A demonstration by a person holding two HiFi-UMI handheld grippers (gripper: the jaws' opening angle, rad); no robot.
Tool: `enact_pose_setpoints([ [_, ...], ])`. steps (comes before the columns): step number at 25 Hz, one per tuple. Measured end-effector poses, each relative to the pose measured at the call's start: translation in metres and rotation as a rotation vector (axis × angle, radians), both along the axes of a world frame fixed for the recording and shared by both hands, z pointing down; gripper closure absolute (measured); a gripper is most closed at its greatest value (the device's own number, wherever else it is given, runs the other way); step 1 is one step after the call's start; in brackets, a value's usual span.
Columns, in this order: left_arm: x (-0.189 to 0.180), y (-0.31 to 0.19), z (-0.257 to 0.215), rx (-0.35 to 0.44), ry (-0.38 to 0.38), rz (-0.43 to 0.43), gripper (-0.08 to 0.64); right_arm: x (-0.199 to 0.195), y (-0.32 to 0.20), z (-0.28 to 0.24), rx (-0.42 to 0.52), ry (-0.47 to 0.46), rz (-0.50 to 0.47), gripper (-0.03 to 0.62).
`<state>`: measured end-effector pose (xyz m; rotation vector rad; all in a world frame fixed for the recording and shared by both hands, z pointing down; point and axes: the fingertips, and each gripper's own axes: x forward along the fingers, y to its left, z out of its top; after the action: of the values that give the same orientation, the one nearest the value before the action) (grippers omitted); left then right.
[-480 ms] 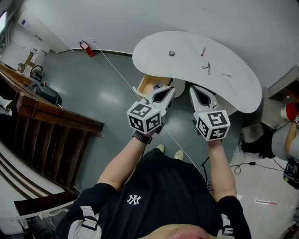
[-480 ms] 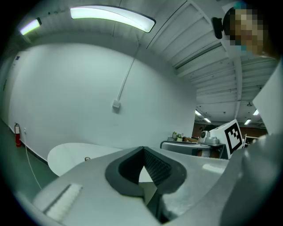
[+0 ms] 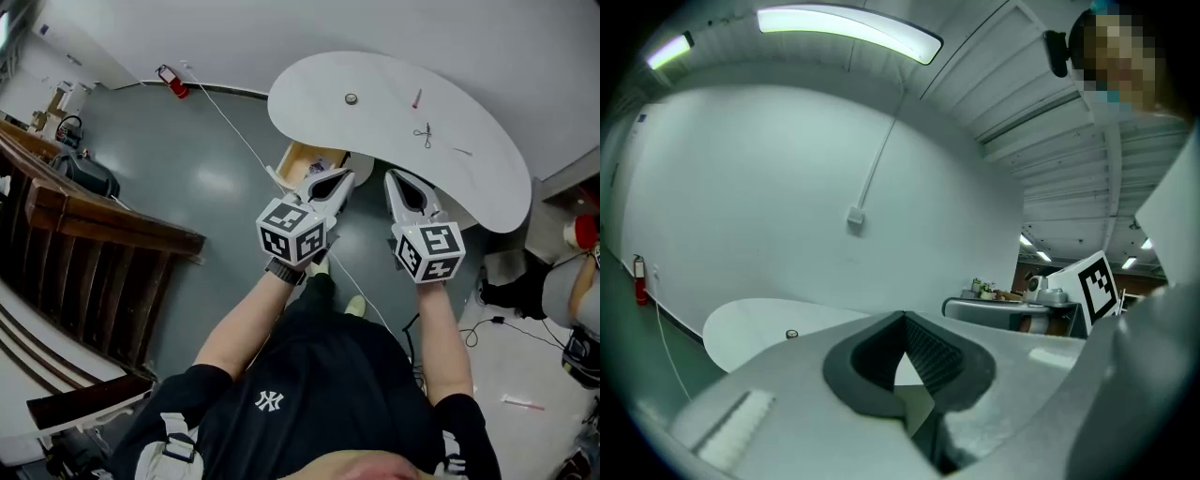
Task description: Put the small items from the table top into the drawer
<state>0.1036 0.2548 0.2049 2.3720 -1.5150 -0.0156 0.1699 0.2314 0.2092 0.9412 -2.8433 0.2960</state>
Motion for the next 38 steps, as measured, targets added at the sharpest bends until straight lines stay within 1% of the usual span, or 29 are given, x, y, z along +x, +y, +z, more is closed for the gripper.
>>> enact_pose_setpoints([
  [6, -0.036, -0.041, 0.010, -0.002, -0.001, 0.027, 0.560, -0.033, -0.034, 0.005, 0.002, 0.009, 0.020, 0.568],
  [12, -0.083, -0.092, 0.031, -0.019, -0.044, 0.083, 0.560, -0.082, -0.075, 0.019, -0.015, 0.027, 0.049, 0.568],
  [17, -0.114, -0.131, 0.049, -0.031, -0.060, 0.138, 0.560, -0.102, -0.108, 0.035, -0.056, 0.030, 0.143, 0.568],
  [20, -0.129, -0.152, 0.058, -0.033, -0.080, 0.168, 0.560, -0.116, -0.124, 0.041, -0.059, 0.040, 0.180, 0.568],
  [25, -0.138, -0.181, 0.071, -0.046, -0.104, 0.187, 0.560, -0.132, -0.145, 0.046, -0.044, 0.070, 0.190, 0.568],
  [31, -0.142, -0.221, 0.098, -0.081, -0.200, 0.199, 0.560, -0.143, -0.187, 0.071, -0.084, 0.071, 0.176, 0.568],
  [38, -0.151, -0.289, 0.135, -0.120, -0.308, 0.171, 0.558, -0.160, -0.254, 0.102, -0.097, 0.104, 0.105, 0.568],
])
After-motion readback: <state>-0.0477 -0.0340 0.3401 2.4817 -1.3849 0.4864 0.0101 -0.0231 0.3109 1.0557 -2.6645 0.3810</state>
